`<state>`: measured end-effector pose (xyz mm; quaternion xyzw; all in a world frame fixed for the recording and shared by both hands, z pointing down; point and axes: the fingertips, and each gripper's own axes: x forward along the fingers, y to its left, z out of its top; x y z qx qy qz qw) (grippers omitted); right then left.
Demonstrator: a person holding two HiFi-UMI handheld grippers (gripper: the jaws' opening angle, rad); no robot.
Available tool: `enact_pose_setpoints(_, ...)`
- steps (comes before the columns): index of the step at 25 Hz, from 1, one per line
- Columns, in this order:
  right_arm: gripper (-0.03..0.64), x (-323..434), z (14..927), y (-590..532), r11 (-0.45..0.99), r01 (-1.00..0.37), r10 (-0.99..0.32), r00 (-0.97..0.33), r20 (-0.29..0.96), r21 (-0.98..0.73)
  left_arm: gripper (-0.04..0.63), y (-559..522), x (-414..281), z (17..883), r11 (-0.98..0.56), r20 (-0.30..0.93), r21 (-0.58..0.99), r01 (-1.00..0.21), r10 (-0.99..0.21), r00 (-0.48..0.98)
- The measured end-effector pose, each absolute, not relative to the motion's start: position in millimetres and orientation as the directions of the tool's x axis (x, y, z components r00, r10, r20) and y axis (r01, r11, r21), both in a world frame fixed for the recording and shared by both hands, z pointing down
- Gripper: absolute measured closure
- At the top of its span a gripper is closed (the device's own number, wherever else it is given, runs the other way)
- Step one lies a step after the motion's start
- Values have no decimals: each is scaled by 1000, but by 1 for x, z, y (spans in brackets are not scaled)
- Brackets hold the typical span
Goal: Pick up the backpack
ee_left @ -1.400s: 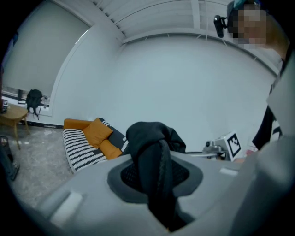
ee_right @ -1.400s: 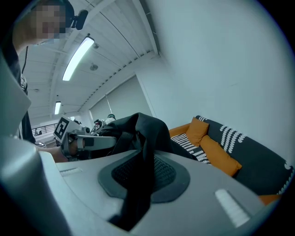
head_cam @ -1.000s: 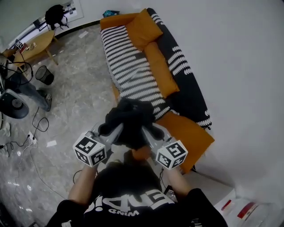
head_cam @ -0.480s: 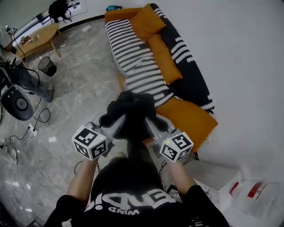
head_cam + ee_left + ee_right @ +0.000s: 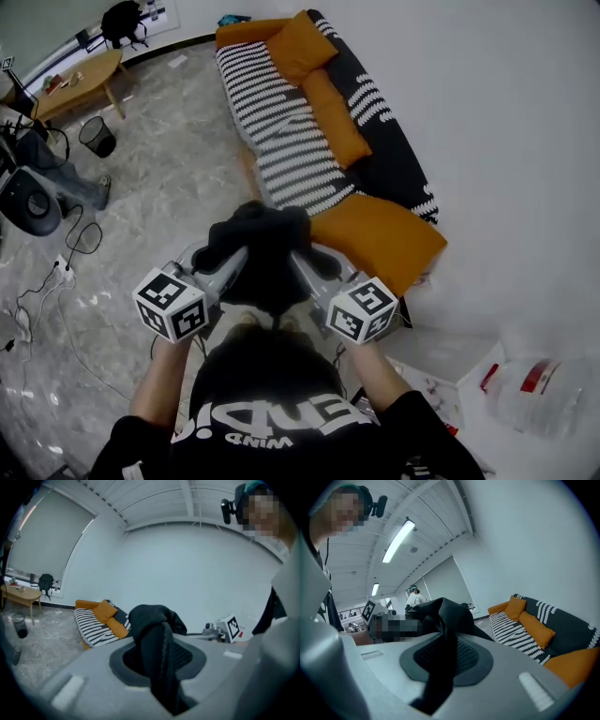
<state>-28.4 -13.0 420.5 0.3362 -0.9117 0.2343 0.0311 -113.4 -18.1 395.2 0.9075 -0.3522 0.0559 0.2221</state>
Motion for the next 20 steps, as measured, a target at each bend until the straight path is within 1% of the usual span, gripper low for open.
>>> enact_pose_setpoints(10,565,-9,424,40,717,-611,-569,-791,225,-334,508,34,-95,404,-637,238,357,-683,-645,726)
enact_pose_setpoints(14,565,-5,432,47,707,-631,-593,-775,219,-321,508,41,-92,413,-632,233,344,-695,-660,715)
enact_pose_setpoints(20,565,3,447,52,671,-653,-617,-754,225,-351,508,48,-84,429,-640,231,342,-688,-653,722)
